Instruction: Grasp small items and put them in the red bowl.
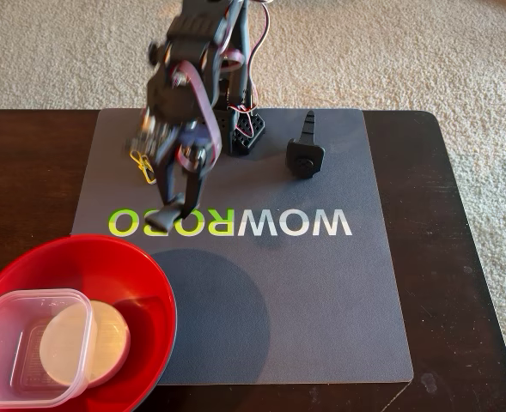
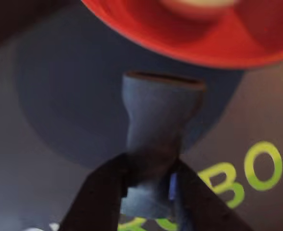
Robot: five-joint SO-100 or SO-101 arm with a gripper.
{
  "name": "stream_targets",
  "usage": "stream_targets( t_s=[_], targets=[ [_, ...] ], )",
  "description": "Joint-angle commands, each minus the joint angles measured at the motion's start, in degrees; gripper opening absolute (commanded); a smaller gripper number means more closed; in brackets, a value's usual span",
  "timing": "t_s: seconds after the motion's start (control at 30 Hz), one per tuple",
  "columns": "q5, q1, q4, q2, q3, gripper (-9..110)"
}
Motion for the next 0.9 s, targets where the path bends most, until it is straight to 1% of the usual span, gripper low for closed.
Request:
stream_targets(
  t_s=[0.0, 0.07, 0.13, 0.2, 0.27, 0.5, 0.53, 0.57, 0.63, 0.67, 0.77, 0.87],
  targets=[
    [-3.4, 0.0, -3.7, -3.0, -5.2, 0],
    [-6.6, 1.8, -5.4, -14.8, -13.9, 0],
    [-9.7, 3.6, -4.9, -28.5, -26.6, 0],
    [-11.9, 4.2, -4.7, -37.9, -36.0, 0],
    [-13.2, 4.0, -4.7, -41.8, -40.3, 0],
    [-20.8, 3.4, -5.5, -46.4, -46.4, 0],
    [-21.0, 3.5, -5.5, -46.9, -46.6, 6],
    [-20.8, 3.6, -5.5, -47.1, -46.4, 15],
    [-20.6, 3.7, -5.5, -47.3, -46.1, 25],
    [-20.6, 3.8, -5.5, -47.3, -46.1, 27],
    [-20.7, 4.1, -5.5, -47.0, -46.0, 29],
    [-20.6, 4.9, -5.3, -46.8, -46.0, 34]
  ],
)
